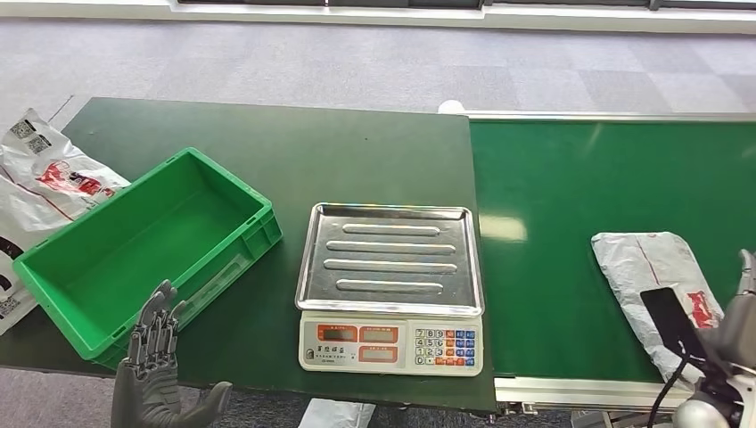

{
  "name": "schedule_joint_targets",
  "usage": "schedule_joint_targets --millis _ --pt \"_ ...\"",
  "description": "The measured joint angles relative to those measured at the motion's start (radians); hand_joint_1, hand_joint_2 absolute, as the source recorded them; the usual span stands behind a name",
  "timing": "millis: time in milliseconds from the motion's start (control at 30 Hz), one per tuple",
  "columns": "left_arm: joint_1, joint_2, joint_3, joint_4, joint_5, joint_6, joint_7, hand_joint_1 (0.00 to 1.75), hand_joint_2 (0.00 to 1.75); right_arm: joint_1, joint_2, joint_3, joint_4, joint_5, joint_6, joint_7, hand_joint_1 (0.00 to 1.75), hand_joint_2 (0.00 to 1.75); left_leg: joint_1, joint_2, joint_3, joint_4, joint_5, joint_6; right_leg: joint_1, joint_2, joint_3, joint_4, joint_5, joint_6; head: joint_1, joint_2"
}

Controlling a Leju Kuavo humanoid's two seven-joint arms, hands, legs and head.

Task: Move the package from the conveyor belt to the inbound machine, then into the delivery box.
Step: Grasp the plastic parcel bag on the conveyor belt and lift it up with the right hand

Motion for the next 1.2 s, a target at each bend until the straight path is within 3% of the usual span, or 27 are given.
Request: schedule_joint_targets --millis 133,400,633,833,867,967,1000,1200 --pt "-0.012 -0.002 0.000 0.015 0.006 -0.018 0.009 0.00 1.75 -0.108 -0.025 -0.026 0.184 0.027 0.061 0.065 0.00 1.75 0.000 -0.003 0.000 0.000 0.001 0.000 0.000 -0.003 0.001 0.000 0.000 0.000 0.000 0.000" --pt "-0.031 -0.002 0.000 0.040 0.009 -0.030 0.011 0.00 1.75 -0.169 -0.034 -0.039 0.361 0.022 0.133 0.084 0.00 1.75 0.000 -0.004 -0.003 -0.001 0.001 0.000 0.000 -0.003 -0.001 0.001 -0.001 0.000 0.000 0.000" --pt "-0.072 0.000 0.000 0.070 0.019 -0.080 0.012 0.00 1.75 -0.267 -0.033 -0.024 0.617 -0.033 0.507 0.118 0.00 1.75 0.000 -0.004 -0.002 0.000 0.001 0.001 0.000 -0.005 0.000 0.000 -0.001 0.000 0.000 0.000" --pt "-0.108 0.002 0.002 0.096 0.019 -0.103 0.012 0.00 1.75 -0.380 -0.049 0.018 0.830 -0.065 0.681 0.153 0.00 1.75 0.006 0.000 0.009 0.000 -0.002 -0.001 0.007 0.000 0.012 -0.006 -0.001 -0.001 0.000 0.000" --pt "-0.109 0.003 0.004 0.097 0.019 -0.101 0.012 0.00 1.75 -0.398 -0.052 0.027 0.849 -0.065 0.697 0.158 0.11 1.75 0.008 0.000 0.010 0.000 -0.002 -0.001 0.008 0.000 0.014 -0.007 -0.001 -0.001 0.000 0.000" --pt "-0.107 0.005 0.014 0.098 0.021 -0.085 0.011 0.00 1.75 -0.446 -0.056 0.061 0.899 -0.060 0.736 0.162 1.42 1.75 0.010 0.001 0.008 -0.001 -0.003 0.000 0.010 0.001 0.018 -0.011 -0.001 -0.003 0.000 0.000" --pt "-0.104 0.007 0.018 0.097 0.023 -0.076 0.010 0.00 1.75 -0.459 -0.056 0.074 0.911 -0.056 0.742 0.161 1.75 1.75 0.010 0.002 0.007 -0.001 -0.004 0.000 0.010 0.001 0.019 -0.012 -0.001 -0.003 0.000 0.000" --pt "-0.062 0.023 0.031 0.066 0.037 -0.029 0.002 0.00 1.75 -0.520 -0.053 0.138 0.944 -0.040 0.727 0.166 1.75 1.75 0.010 0.005 0.009 0.000 -0.006 0.003 0.010 0.004 0.025 -0.014 0.002 0.000 0.000 0.000"
